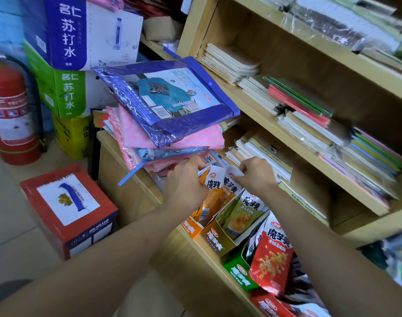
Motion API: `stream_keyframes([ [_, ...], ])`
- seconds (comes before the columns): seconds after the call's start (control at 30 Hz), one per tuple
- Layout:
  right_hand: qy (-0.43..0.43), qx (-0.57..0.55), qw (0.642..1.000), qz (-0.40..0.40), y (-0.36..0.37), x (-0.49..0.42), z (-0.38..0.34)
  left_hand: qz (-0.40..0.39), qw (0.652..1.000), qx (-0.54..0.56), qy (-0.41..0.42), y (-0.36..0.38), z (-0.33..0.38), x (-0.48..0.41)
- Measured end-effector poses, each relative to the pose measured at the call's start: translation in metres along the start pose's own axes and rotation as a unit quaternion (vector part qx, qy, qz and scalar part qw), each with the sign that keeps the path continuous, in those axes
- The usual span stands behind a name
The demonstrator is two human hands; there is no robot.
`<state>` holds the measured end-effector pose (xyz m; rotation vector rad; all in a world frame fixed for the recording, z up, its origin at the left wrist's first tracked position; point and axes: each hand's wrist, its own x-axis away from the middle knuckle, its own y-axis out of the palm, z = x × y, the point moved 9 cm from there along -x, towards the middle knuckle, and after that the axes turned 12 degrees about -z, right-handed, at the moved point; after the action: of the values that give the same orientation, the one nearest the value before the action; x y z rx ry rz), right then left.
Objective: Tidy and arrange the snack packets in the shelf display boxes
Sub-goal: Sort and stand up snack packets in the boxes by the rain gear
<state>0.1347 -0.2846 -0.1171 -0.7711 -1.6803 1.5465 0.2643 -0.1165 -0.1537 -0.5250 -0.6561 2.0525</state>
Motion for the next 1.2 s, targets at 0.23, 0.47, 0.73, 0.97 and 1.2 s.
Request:
stream_keyframes([
  [0.23, -0.111, -0.171, 0.958, 0.204, -0.044, 0.052, 0.005, 0.025, 0.999, -0.022, 0.015, 0.001, 0.001, 0.001],
  [0.47, -0.267, -0.097, 0.959, 0.000, -0.002, 0.097, -0.030, 0.073, 0.997, 0.025, 0.013, -0.013, -0.002, 0.006],
  [0.73, -0.245, -0.072, 0.964, -0.074, -0.003, 0.092, -0.035, 0.152, 0.984, 0.053, 0.075, -0.038, 0.009, 0.013],
  [0.97, -0.230, -0.119, 0.960, -0.105, -0.005, 0.104, -0.035, 0.190, 0.958, 0.125, 0.174, -0.058, 0.022, 0.016],
  [1.2, -0.228, -0.160, 0.957, -0.082, -0.003, 0.105, -0.027, 0.154, 0.964, 0.110, 0.188, -0.057, 0.029, 0.006],
])
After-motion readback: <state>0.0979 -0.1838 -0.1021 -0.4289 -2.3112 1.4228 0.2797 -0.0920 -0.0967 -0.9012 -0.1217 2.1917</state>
